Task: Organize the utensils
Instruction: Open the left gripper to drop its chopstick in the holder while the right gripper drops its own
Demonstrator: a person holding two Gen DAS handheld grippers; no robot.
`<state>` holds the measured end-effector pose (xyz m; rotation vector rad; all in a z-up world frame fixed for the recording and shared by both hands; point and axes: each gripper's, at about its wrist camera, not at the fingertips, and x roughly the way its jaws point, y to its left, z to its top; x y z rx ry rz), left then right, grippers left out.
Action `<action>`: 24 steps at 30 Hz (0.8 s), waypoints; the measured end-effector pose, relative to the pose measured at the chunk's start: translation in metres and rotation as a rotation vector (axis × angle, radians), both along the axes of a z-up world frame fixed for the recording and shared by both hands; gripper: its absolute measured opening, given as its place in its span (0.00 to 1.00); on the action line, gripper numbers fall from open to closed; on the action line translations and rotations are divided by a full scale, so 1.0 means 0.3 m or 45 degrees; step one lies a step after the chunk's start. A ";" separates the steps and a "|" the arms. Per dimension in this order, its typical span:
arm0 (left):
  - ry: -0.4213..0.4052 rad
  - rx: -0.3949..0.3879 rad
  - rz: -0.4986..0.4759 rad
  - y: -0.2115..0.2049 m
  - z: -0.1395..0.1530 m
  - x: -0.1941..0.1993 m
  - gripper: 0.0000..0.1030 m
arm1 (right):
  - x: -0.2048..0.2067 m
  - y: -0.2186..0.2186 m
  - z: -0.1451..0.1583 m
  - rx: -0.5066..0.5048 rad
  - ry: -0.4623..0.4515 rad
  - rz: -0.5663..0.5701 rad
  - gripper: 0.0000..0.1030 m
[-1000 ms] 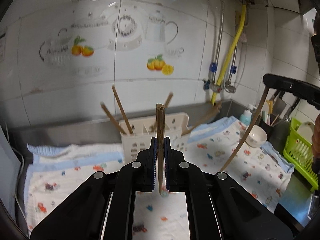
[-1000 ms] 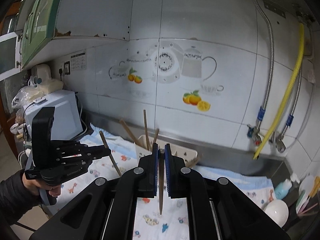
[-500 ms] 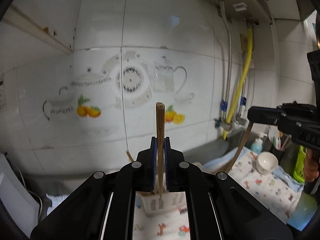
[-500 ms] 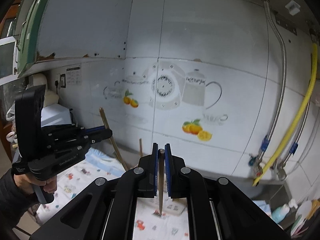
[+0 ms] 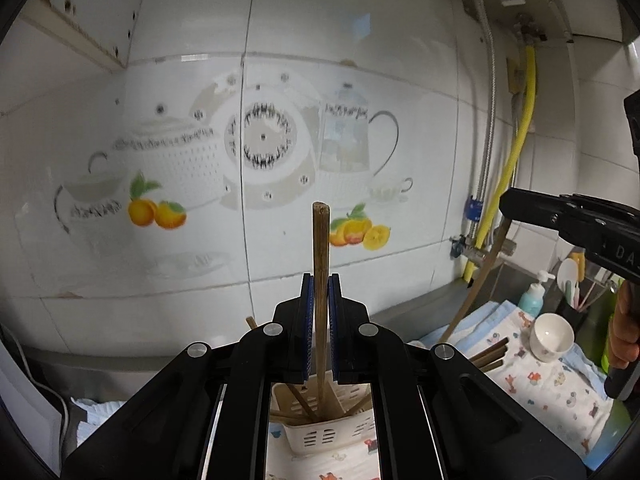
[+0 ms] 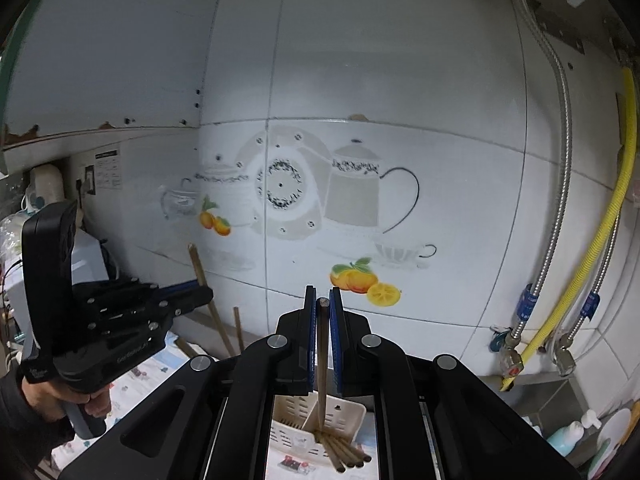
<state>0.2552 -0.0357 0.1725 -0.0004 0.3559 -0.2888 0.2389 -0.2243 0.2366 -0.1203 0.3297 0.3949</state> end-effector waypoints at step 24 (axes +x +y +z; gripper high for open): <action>0.112 0.008 -0.001 0.005 -0.099 0.044 0.06 | 0.099 -0.006 -0.167 -0.044 0.165 -0.019 0.07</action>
